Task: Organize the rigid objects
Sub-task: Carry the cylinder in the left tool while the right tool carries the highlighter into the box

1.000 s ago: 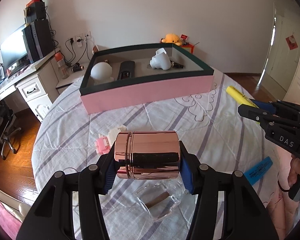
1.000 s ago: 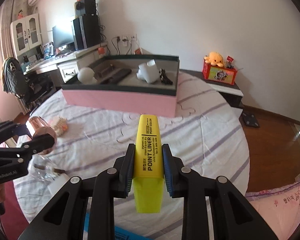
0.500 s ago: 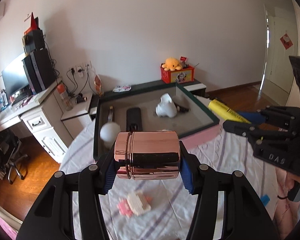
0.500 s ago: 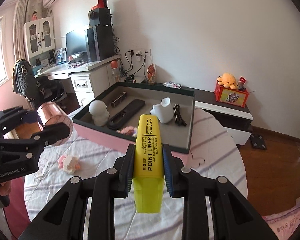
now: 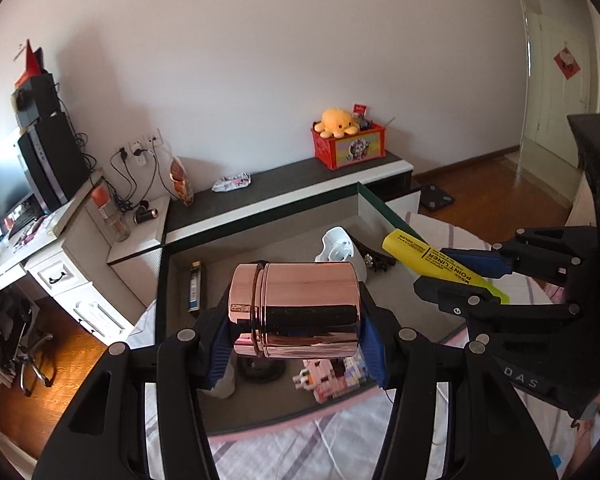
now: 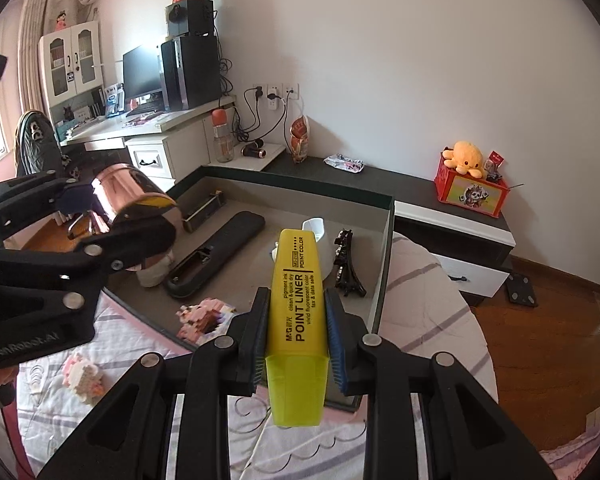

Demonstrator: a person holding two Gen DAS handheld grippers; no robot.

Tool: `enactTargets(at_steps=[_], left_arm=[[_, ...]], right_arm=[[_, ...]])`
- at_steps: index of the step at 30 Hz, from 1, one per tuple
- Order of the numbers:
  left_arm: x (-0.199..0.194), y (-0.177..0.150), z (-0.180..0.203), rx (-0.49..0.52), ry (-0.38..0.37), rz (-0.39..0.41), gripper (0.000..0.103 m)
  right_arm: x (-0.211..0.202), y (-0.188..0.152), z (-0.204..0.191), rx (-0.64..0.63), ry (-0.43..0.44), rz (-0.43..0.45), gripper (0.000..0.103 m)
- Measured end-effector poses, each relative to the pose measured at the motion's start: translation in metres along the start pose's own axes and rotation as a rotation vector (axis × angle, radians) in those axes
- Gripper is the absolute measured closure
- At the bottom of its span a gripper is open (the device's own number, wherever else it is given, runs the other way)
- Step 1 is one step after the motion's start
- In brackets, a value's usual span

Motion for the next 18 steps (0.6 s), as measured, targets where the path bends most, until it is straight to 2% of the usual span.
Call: enactTargets(at_steps=[10,12,18], left_arm=[[0.073,0.006,-0.008,-0.008,-0.069,-0.111,0.048],[0.085,0.006,-0.016,-0.016,-0.04,-0.147,0.048],[0.104,-0.005,-0.026,-0.035,-0.024,-0.203,0.048]], right_arm=[[0.038,-0.001,0.006,-0.022,-0.002,-0.065,0.076],[0.045,-0.003,0.005,-0.036,0.001,-0.084,0.076],[0.057,-0.008,0.003,-0.05,-0.002,-0.111,0.076]])
Point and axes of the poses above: each gripper's, at about its wrist camera, not at the fingertips, and x roughly the way its jaws point, z to its right, y to its top, the point moved 7 cm from there along x, roughly the way its jaws point, and after that the axes turned 9 degrees about x, right-handed, at the moved point
